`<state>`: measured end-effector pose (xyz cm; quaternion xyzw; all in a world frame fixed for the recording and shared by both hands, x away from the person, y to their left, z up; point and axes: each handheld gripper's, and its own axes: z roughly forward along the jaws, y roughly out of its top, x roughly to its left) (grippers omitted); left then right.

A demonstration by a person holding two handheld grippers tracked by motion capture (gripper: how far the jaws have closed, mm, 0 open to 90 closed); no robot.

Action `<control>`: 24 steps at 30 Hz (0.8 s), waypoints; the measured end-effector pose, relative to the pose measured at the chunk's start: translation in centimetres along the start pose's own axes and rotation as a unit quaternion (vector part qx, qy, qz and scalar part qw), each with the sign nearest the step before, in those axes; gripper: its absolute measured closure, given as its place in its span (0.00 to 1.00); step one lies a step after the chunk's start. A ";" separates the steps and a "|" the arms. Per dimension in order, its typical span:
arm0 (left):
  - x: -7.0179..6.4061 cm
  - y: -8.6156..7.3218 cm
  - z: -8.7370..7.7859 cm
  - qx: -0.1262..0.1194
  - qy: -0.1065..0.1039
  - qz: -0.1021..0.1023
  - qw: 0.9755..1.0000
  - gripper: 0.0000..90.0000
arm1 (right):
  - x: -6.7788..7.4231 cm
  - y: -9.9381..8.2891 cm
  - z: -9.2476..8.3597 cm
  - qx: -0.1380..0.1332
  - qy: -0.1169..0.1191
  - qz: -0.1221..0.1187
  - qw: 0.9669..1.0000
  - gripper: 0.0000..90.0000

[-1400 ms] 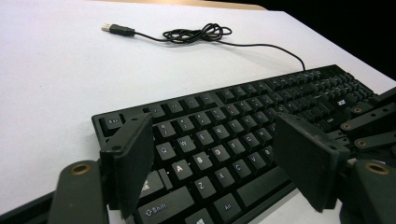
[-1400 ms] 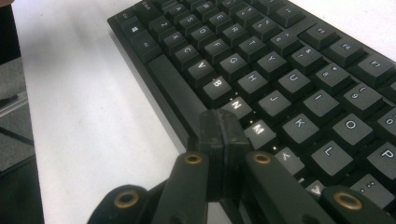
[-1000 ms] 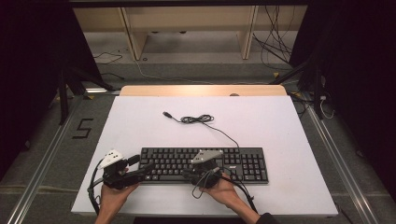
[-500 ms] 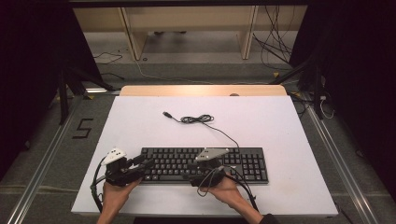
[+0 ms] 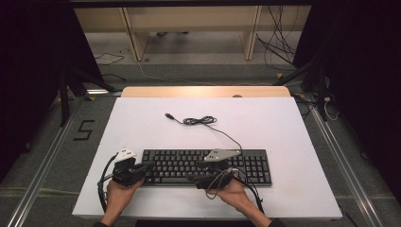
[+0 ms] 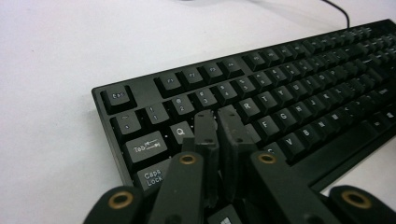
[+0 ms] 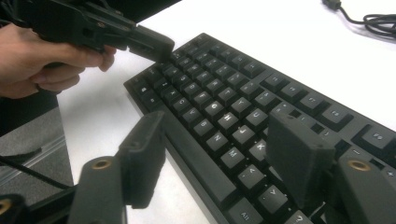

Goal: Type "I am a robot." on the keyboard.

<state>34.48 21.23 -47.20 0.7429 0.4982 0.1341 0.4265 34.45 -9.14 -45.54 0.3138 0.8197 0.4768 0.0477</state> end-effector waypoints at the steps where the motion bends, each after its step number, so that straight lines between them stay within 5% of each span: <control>1: 0.1 0.0 0.1 0.004 0.001 0.002 1.000 0.97 | 0.0 0.0 -0.1 -0.001 0.000 0.001 1.000 0.41; 24: 0.3 0.0 1.3 0.039 0.002 0.010 0.999 0.99 | -0.2 -0.2 -1.6 -0.022 -0.013 0.002 1.000 0.37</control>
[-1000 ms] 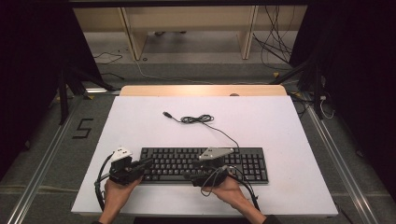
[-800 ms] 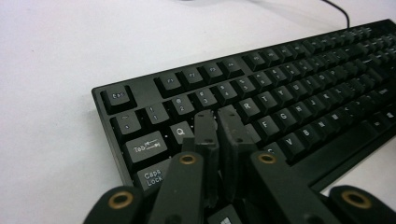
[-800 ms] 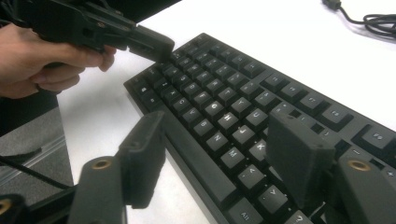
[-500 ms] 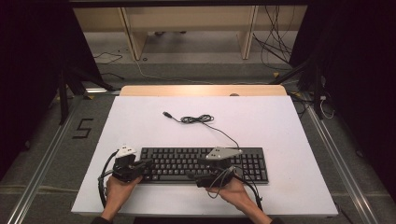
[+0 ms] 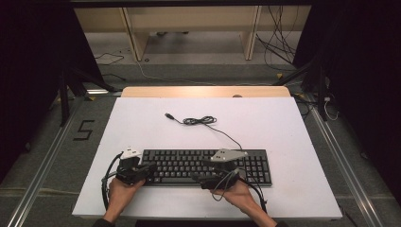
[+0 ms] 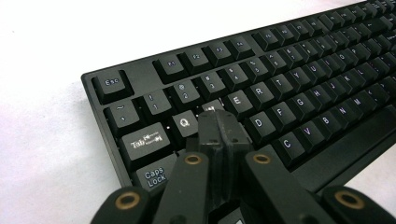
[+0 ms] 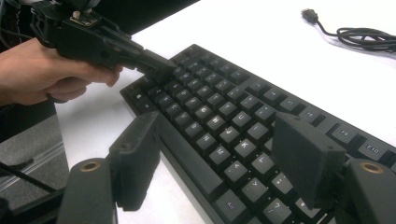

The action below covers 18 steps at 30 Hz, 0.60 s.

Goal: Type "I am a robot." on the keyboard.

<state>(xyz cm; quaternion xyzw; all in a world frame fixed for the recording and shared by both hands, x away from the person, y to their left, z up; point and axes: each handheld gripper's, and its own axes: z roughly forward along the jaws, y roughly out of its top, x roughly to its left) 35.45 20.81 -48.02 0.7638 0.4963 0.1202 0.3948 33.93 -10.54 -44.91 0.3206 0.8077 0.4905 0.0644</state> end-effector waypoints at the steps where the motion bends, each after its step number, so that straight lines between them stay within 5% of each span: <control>1: 0.0 0.0 0.0 0.000 0.000 0.000 1.000 0.99 | 0.0 0.0 0.0 0.000 0.000 0.000 1.000 0.37; 11: 0.2 0.0 0.2 0.013 -0.005 -0.002 1.000 0.99 | 0.1 0.0 0.0 -0.001 0.001 0.000 1.000 0.37; 18: 0.1 0.1 -0.2 -0.005 -0.009 -0.004 1.000 0.96 | 0.1 0.0 0.1 -0.001 0.001 -0.001 1.000 0.37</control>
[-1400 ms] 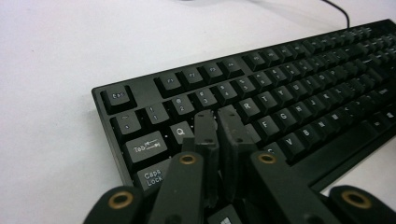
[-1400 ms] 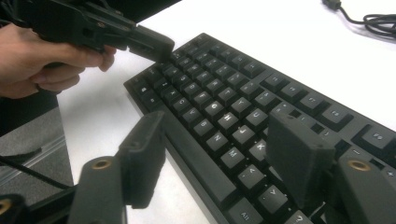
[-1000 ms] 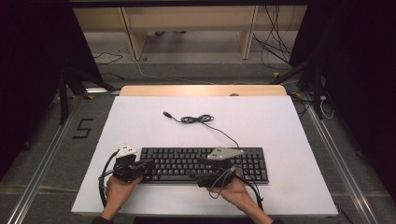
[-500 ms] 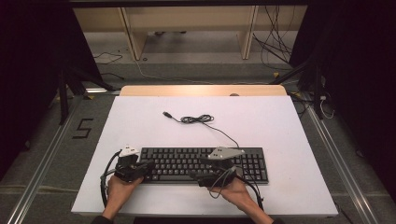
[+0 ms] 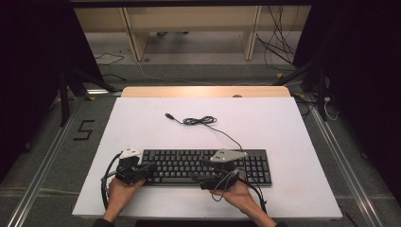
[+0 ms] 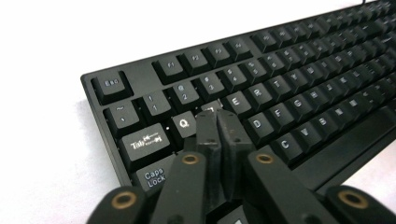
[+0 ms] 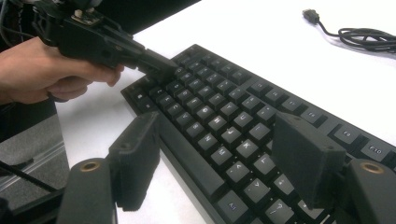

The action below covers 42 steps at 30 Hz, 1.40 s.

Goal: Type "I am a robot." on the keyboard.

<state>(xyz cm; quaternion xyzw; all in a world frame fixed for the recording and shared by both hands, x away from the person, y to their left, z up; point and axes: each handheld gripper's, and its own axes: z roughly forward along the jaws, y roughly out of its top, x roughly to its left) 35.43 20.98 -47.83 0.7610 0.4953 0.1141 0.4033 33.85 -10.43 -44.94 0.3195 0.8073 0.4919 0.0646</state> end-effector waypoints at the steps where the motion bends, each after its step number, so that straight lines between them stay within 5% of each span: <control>1: 0.0 0.0 -0.1 -0.007 -0.002 0.001 1.000 0.96 | 0.0 0.0 0.0 -0.001 0.000 0.000 1.000 0.37; 8: -0.5 0.0 -1.1 -0.035 -0.020 0.001 0.999 0.85 | -0.1 0.1 0.0 -0.003 -0.003 0.001 1.000 0.37; 14: -0.8 -0.2 -1.6 -0.045 -0.027 -0.011 0.999 0.66 | -0.3 0.1 0.2 0.005 -0.013 0.003 1.000 0.41; 30: -1.6 -0.4 -2.5 -0.074 -0.046 -0.015 0.996 0.48 | -0.7 0.1 1.8 0.043 -0.022 0.007 0.999 0.89; 42: -1.8 -0.4 -2.6 -0.088 -0.055 -0.012 0.995 0.38 | -0.2 0.1 3.9 0.070 -0.022 -0.002 0.997 1.00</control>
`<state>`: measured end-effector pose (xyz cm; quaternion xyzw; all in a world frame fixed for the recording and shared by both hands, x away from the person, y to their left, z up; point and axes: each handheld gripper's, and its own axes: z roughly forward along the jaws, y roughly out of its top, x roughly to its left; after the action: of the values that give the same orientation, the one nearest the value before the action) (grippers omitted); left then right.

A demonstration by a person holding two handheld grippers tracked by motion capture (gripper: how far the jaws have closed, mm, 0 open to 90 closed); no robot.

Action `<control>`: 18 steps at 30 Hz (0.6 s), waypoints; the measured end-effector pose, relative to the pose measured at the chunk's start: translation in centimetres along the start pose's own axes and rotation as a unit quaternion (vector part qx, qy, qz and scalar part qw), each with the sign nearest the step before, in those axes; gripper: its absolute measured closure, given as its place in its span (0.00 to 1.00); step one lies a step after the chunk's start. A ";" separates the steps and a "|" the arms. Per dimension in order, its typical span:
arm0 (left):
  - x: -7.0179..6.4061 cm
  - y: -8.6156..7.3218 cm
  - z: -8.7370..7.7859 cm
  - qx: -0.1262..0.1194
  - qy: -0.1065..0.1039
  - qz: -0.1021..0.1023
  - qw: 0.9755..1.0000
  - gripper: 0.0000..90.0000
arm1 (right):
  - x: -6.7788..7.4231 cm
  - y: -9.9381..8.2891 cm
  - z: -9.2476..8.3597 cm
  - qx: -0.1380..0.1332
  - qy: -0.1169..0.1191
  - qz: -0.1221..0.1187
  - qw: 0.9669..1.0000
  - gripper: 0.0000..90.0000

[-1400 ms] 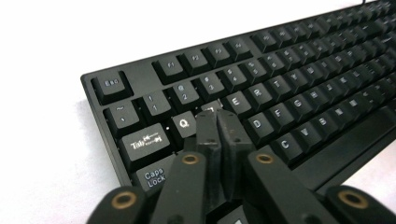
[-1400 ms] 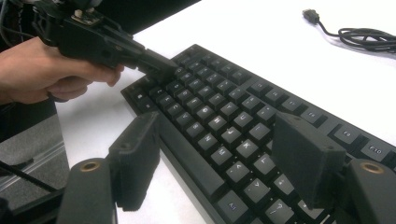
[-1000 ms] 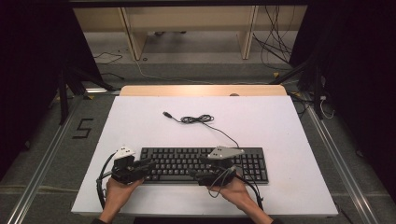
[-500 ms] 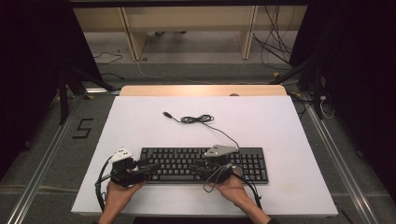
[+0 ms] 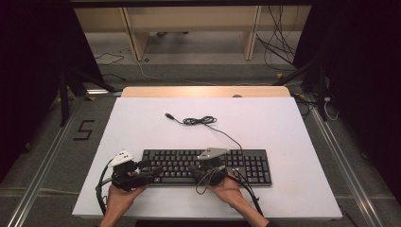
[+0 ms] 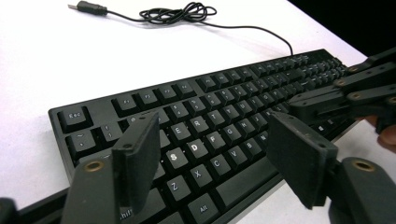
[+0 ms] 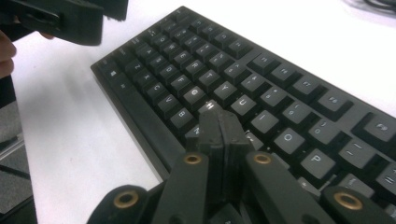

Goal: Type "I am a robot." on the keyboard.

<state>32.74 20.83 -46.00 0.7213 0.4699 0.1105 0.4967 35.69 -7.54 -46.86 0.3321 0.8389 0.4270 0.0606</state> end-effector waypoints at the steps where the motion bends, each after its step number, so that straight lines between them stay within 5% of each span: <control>1: 0.0 0.0 -0.1 -0.002 -0.001 0.002 1.000 0.37 | 0.0 0.0 0.1 0.003 0.000 0.000 1.000 1.00; 18: -0.3 0.1 -0.5 -0.025 -0.001 0.014 1.000 0.32 | 0.1 -0.1 1.1 0.018 0.000 0.000 1.000 1.00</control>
<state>32.33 20.86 -45.61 0.7153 0.4560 0.1285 0.5138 35.98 -6.82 -47.59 0.3328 0.8463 0.4123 0.0546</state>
